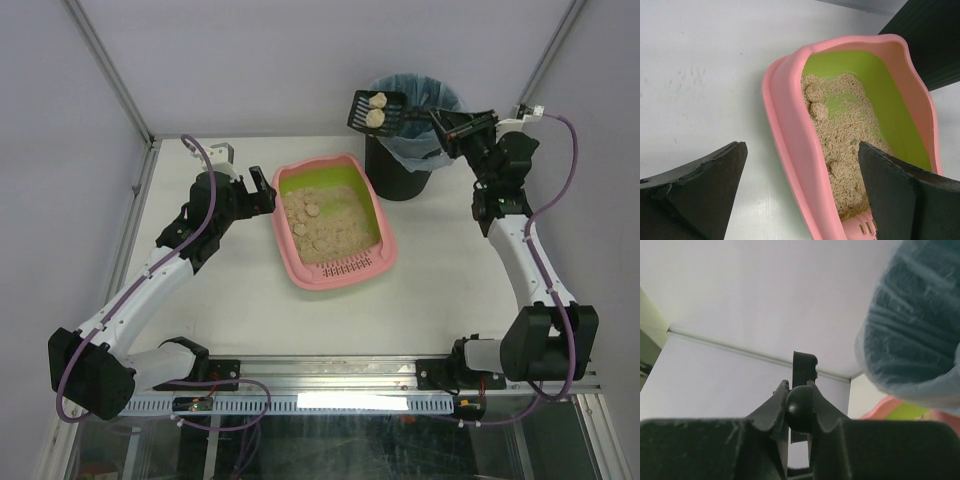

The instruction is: Clean the litter box

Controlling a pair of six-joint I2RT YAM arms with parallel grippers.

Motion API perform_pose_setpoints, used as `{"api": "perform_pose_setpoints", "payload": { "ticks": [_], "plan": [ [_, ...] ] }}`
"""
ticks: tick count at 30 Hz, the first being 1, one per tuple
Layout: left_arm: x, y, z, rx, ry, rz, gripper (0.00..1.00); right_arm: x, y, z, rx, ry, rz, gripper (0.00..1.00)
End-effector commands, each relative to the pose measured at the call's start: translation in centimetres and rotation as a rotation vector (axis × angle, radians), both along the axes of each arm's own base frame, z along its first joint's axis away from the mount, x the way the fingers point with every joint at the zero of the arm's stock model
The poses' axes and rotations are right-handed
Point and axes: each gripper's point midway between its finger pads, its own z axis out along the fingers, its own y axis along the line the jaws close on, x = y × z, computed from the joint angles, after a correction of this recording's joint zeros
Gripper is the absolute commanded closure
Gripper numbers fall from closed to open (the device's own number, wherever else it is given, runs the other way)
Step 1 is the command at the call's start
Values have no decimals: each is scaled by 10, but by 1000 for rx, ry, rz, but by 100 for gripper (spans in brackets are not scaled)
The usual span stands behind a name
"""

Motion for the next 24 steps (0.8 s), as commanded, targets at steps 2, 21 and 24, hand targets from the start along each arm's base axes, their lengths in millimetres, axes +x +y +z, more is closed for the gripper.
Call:
{"api": "perform_pose_setpoints", "payload": {
  "ticks": [2,21,24],
  "plan": [
    [1,-6,14,-35,-38,-31,1,25,-48,34,-57,-86,-176,100],
    [-5,-10,13,-60,-38,-54,1,83,-68,29,-939,-530,-191,100],
    [-4,-11,11,-60,-31,-61,1,83,-64,32,-1062,-594,-161,100]
  ]
}}
